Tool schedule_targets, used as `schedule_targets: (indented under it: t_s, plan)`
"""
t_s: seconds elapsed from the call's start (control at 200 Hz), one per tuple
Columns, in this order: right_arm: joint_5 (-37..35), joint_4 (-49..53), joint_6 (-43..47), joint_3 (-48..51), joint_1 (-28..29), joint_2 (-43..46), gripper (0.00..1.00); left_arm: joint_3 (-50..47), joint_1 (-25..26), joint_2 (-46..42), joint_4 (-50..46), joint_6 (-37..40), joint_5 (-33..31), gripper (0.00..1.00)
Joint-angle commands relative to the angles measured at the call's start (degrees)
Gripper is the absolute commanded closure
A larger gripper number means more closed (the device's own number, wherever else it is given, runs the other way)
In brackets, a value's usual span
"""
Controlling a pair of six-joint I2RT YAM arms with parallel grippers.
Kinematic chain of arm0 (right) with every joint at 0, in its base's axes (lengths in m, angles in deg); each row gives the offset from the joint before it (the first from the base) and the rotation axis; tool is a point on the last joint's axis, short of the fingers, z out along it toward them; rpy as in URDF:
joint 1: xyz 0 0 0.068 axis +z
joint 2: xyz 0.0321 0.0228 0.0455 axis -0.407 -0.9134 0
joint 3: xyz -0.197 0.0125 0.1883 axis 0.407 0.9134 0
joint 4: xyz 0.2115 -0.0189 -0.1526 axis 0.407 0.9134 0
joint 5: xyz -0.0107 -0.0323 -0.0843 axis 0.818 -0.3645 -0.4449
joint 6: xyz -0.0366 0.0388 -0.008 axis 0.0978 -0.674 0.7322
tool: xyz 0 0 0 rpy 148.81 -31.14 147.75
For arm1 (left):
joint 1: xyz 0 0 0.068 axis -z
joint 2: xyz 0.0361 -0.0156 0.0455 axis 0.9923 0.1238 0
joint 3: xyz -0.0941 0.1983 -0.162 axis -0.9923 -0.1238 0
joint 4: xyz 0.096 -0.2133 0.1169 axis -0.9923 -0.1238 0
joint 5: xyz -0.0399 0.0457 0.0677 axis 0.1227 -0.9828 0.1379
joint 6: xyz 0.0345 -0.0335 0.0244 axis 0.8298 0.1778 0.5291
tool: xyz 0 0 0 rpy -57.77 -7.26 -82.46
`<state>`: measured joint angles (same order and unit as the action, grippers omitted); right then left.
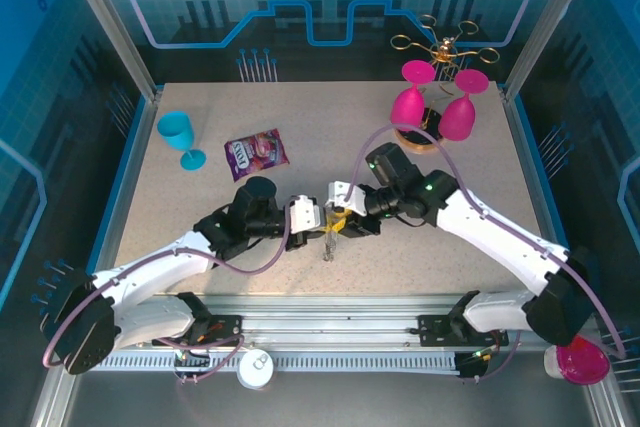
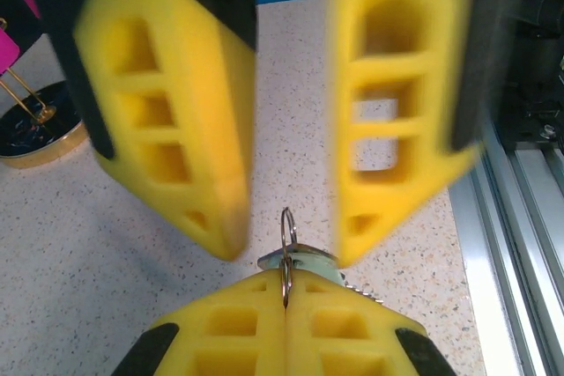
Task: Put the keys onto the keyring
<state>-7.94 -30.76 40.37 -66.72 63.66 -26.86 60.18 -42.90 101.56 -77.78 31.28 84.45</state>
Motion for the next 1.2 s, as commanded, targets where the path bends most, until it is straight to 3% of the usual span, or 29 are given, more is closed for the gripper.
schedule_targets:
  t_s: [0.0,0.125,0.335,0.44,0.6,0.821,0.936,1.056,1.196]
  plan:
    - [8.1,-13.8,-6.9,7.6,-3.3,6.1,0.54,-3.2,0.2,-2.8,7.3,0.2,3.5,1.00]
    - [9.6,-20.4,-6.8,14.0,-4.2,8.6,0.54,-6.7,0.2,-3.2,16.1,-1.3,6.0,1.00]
    - [11.0,-18.5,-7.3,13.6,-4.6,7.3,0.60,-7.3,0.2,-2.3,17.5,-1.7,5.8,1.00]
    - [11.0,-19.2,-7.9,13.7,-4.6,7.2,0.71,-7.3,0.2,-2.5,17.5,-1.9,5.8,1.00]
    - [11.6,-19.0,-9.2,13.4,-5.2,7.5,1.00,-7.7,0.2,-3.3,18.0,-2.3,5.7,1.00]
    - [7.9,-22.6,-15.0,18.0,-7.2,7.3,1.00,-8.7,0.2,-3.8,26.2,-6.1,7.1,1.00]
    - [11.3,-27.3,-19.5,18.8,-7.2,4.8,0.75,-7.7,0.2,-1.6,32.2,-9.6,9.4,1.00]
    - [12.0,-33.2,-21.9,20.1,-7.3,6.8,0.52,-7.2,0.2,-0.7,31.7,-9.1,9.3,1.00]
    - [9.7,-34.9,-19.2,23.3,-8.4,11.4,0.41,-8.1,0.2,-0.6,31.0,-9.2,6.6,1.00]
